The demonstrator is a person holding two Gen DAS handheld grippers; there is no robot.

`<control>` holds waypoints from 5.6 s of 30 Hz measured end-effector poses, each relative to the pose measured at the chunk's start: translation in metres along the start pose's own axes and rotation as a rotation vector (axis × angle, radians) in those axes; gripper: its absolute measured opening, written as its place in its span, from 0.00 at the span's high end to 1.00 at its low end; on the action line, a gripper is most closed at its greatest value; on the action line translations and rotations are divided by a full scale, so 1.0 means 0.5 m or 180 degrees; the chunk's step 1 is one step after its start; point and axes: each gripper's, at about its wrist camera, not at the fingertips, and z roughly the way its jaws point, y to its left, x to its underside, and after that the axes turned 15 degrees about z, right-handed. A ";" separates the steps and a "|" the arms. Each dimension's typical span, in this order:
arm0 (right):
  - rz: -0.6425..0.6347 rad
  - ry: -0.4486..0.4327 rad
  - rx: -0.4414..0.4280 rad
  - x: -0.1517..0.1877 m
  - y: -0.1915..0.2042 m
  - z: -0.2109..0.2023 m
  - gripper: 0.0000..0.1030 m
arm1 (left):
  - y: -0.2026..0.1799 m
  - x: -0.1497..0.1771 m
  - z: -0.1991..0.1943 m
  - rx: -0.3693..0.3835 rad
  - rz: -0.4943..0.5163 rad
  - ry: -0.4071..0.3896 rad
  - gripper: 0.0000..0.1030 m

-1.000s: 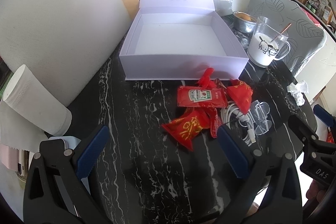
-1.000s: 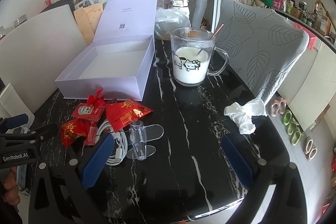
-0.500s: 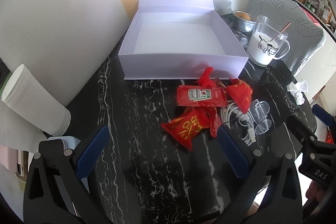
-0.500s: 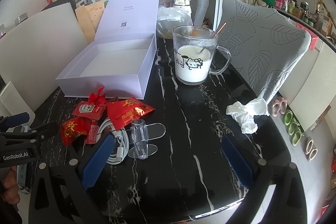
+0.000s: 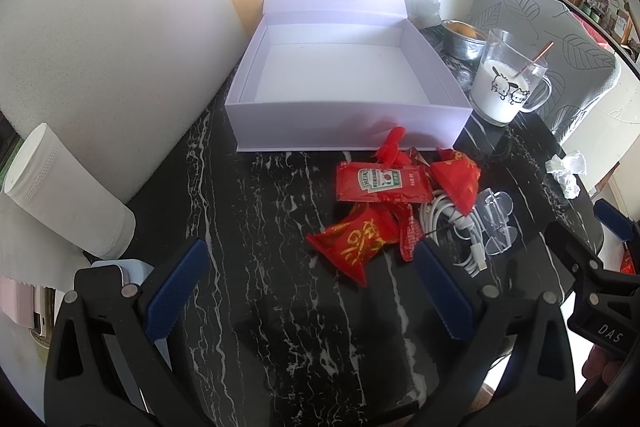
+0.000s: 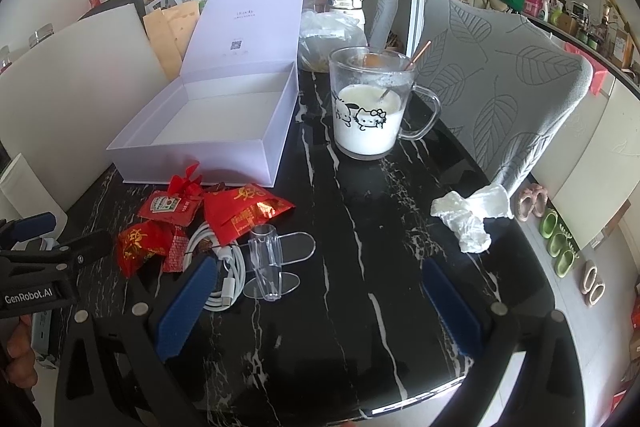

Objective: Organize objects
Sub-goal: 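Move both tools toward the clear plastic stand and red candy packets, then grasp the clear plastic stand with the right tool while the left tool grasps a red candy packet, then lift the clear stand with the right tool while the left tool lifts the red candy packet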

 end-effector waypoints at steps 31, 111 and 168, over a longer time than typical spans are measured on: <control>0.0003 0.0137 -0.0187 0.053 -0.011 0.016 0.00 | 0.006 0.050 0.024 0.0116 -0.0065 0.0105 0.00; -0.0243 0.0323 -0.0695 0.063 0.005 0.059 0.79 | -0.013 0.016 0.058 0.0745 0.0490 0.0115 0.82; -0.0711 -0.0230 -0.0514 0.009 0.064 0.018 0.78 | 0.008 -0.030 0.014 0.0604 0.0569 -0.0158 0.68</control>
